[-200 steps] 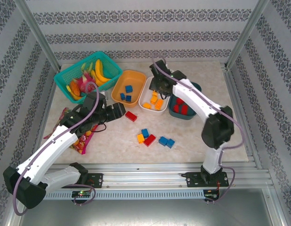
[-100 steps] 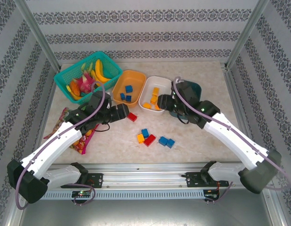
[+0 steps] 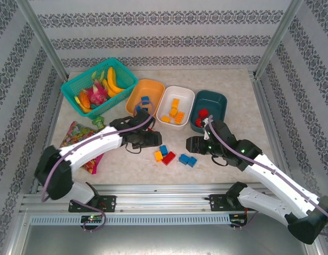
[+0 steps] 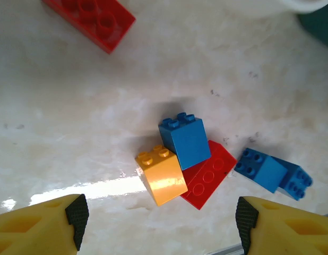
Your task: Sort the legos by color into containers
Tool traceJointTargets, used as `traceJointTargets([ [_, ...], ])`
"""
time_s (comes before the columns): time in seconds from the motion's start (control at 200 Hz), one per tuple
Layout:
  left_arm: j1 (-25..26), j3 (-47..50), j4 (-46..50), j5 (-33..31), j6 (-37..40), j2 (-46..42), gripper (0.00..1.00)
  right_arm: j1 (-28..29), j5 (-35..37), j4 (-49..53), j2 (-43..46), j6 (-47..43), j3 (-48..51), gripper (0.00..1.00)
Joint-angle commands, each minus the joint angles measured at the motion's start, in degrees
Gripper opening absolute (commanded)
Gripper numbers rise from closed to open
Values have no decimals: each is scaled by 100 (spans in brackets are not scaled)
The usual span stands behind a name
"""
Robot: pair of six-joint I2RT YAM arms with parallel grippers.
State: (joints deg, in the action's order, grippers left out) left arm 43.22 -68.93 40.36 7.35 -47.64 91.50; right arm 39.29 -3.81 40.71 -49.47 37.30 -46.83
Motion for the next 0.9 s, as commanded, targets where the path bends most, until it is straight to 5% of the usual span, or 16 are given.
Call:
traceJointTargets([
  [0.0,142,-456,498,-259,-350,592,78,67,-331,86,69,77,153,63],
  [0.285,204,-1198,837,-154,-554,1825,74,66,-428,166,234,35,192,64],
  [0.894,371,-1624,843,-45,-322,2499,39,56,-401,-85,42,164,238,64],
])
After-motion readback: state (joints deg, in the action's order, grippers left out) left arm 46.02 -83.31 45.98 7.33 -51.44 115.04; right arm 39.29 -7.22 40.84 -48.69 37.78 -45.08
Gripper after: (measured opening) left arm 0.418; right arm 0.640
